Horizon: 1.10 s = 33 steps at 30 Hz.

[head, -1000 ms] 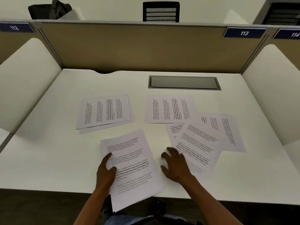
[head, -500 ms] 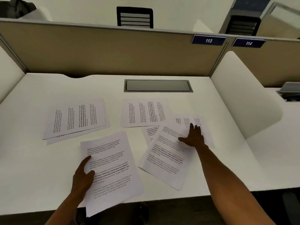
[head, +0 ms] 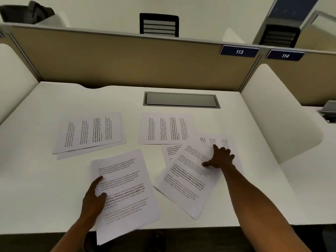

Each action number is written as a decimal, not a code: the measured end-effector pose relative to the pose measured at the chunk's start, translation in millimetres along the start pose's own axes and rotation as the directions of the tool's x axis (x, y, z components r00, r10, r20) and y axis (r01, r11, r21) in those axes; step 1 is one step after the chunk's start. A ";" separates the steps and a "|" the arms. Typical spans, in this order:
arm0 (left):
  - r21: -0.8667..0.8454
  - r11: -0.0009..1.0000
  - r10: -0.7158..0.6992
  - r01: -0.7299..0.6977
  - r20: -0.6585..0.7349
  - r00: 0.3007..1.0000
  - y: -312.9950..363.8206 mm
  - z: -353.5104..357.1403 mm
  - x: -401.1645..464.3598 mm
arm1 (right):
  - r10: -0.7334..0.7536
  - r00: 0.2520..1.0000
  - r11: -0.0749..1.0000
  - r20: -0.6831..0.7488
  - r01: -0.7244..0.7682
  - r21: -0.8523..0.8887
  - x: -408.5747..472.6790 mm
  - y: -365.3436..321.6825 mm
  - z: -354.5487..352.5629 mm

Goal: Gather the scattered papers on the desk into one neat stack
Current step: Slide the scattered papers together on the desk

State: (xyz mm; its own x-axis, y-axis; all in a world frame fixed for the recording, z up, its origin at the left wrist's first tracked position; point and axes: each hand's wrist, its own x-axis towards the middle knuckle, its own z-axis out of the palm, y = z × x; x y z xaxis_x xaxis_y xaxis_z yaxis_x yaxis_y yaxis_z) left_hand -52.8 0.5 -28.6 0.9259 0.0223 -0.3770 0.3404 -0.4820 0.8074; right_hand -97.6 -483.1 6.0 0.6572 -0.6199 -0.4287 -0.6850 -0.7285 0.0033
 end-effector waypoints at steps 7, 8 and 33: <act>0.013 0.999 0.029 -0.029 0.024 0.999 4.5 -1.9 -4.8 | -0.038 0.999 0.987 -0.009 0.039 0.158 0.7 12.3 -8.9; 0.011 1.000 0.029 -0.029 0.026 0.999 4.0 -2.5 -5.4 | -0.049 0.999 0.980 0.000 0.048 0.191 1.0 15.8 -11.2; 0.023 0.966 0.260 -0.259 -0.082 0.962 13.5 -15.3 -15.0 | -0.648 0.737 0.722 0.193 0.515 0.461 -61.4 -207.0 -38.5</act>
State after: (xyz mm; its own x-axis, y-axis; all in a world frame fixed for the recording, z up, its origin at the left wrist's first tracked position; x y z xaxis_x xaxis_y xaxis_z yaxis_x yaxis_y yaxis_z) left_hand -59.7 7.0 -5.2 0.9928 -0.0321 -0.1152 0.0847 -0.4914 0.8668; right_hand 15.9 -305.4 66.5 0.8674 0.0720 -0.4923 -0.3015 -0.7111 -0.6352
